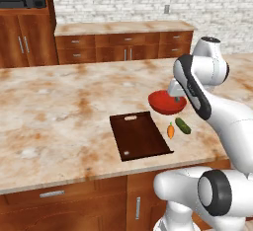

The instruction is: Place the two vegetables and bowl onto the tray for setting up a vegetable dip station.

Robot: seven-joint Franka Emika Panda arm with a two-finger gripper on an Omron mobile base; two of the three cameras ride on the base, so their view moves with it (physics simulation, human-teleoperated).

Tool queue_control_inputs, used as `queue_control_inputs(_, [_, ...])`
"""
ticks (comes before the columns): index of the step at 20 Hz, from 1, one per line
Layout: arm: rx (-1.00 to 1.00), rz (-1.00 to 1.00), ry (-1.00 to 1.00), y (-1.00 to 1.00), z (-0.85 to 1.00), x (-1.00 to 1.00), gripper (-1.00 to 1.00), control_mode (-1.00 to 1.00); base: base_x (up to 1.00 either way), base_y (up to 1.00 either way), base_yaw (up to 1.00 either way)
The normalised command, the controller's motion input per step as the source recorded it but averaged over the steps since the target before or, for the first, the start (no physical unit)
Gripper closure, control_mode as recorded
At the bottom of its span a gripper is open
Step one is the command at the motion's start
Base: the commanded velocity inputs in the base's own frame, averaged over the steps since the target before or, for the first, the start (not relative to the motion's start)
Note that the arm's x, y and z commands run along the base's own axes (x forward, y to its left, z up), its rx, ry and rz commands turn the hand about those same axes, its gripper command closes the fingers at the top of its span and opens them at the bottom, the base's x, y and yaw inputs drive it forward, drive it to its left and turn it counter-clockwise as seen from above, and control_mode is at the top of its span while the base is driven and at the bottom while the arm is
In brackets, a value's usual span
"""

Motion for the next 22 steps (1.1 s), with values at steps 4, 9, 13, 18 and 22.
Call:
queue_control_inputs(4, [-0.04,0.00,0.04,-0.58,-0.11,0.04,-1.00,-1.00,0.00,0.00,0.00])
queue_control_inputs(9, [-0.02,0.00,0.06,-0.53,-0.14,0.12,-1.00,-1.00,0.00,0.00,0.00])
queue_control_inputs(13, [0.00,0.00,0.03,-0.39,-0.23,0.28,-1.00,-1.00,0.00,0.00,0.00])
queue_control_inputs(18, [-0.01,0.00,0.00,-0.13,-0.41,0.45,-1.00,-1.00,0.00,0.00,0.00])
queue_control_inputs(22, [-0.01,0.00,0.00,-0.06,-0.58,0.42,-1.00,-1.00,0.00,0.00,0.00])
